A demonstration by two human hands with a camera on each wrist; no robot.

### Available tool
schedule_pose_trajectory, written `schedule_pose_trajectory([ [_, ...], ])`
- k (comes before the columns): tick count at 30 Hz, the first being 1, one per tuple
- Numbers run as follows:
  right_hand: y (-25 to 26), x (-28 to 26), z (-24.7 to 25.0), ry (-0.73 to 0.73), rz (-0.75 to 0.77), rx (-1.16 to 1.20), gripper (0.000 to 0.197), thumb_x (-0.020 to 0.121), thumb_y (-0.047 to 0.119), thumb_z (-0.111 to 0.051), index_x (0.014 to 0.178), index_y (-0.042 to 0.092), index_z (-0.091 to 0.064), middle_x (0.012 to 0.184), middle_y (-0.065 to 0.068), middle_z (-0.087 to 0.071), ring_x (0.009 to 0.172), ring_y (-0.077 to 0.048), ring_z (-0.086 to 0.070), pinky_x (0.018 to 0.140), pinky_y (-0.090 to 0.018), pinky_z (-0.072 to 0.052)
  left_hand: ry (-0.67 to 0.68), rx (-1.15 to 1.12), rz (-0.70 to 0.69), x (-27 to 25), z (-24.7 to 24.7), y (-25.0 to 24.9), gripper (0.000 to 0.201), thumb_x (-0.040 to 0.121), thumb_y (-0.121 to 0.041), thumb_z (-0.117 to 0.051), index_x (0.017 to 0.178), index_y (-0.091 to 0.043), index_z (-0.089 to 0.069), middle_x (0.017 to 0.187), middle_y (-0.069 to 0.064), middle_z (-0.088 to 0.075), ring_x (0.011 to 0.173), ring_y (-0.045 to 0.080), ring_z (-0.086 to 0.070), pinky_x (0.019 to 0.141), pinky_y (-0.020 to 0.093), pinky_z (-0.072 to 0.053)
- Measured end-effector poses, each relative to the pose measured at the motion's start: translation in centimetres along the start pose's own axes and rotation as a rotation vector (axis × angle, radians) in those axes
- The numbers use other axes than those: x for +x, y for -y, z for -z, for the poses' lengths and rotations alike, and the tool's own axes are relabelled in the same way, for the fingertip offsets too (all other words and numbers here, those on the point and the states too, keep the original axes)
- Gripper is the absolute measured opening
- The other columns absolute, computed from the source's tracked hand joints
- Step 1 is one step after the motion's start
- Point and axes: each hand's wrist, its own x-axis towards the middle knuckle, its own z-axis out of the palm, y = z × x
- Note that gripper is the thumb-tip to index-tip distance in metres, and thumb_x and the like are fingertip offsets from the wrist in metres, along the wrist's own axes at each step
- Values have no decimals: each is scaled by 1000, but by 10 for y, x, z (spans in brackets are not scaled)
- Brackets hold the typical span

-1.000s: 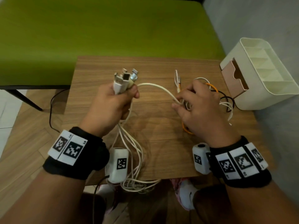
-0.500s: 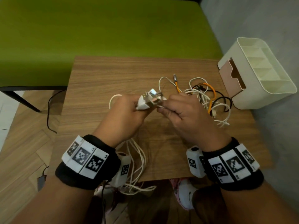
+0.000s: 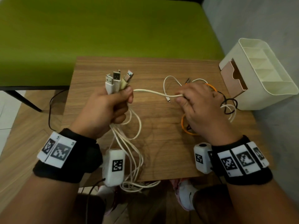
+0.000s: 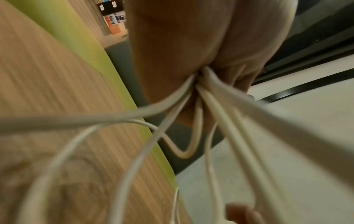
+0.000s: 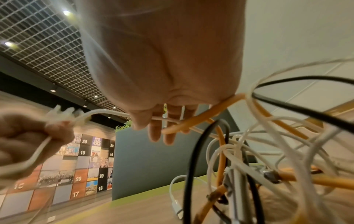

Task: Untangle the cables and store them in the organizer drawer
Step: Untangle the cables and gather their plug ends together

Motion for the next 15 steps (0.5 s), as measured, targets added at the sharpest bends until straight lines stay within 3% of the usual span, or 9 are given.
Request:
schedule_pose_trajectory([
  [3, 2, 1, 1, -91, 124, 66, 32, 94, 37, -48, 108, 23, -72, 97, 6, -61, 99, -22, -57, 81, -54, -42, -170, 427, -29, 4, 1, 6, 20, 93, -17, -63, 78, -3, -66, 43, -11, -36, 39, 5, -28, 46, 25, -22],
  [6, 9, -2, -5, -105, 170, -15, 28, 93, 34, -52, 105, 24, -75, 87, 10, -56, 90, -21, -53, 74, -40, -32, -185, 707, -168, 3, -11, 13, 22, 90, -16, -66, 75, 0, -66, 41, -16, -43, 40, -2, -34, 44, 18, -27],
  [9, 15, -4, -10, -103, 204, -35, 25, 91, 31, -57, 106, 22, -75, 85, 7, -57, 87, -22, -51, 71, -38, -27, -63, 771, -242, 1, -28, 18, 34, 91, -24, -66, 62, -8, -55, 48, -12, -47, 45, -1, -38, 46, 21, -29],
  [11, 18, -4, -11, -100, 221, -4, 26, 91, 31, -55, 105, 20, -74, 84, 6, -56, 85, -20, -49, 68, -43, -32, -20, 820, -285, 1, -35, 21, 33, 90, -29, -65, 65, -8, -57, 53, -9, -53, 48, 3, -44, 50, 29, -35],
  [13, 21, -4, -10, -109, 211, 34, 24, 92, 32, -56, 103, 21, -74, 86, 9, -55, 86, -15, -46, 70, -47, -36, -34, 836, -304, 0, -35, 18, 25, 87, -29, -64, 69, -12, -65, 58, -7, -62, 51, 7, -53, 52, 33, -40],
  [15, 21, -4, -10, -133, 169, 42, 19, 90, 32, -61, 100, 22, -73, 92, 9, -56, 91, -14, -48, 75, -45, -36, -74, 689, -276, -2, -27, 13, 20, 84, -28, -66, 67, -19, -68, 51, -9, -57, 44, 7, -48, 45, 30, -35],
])
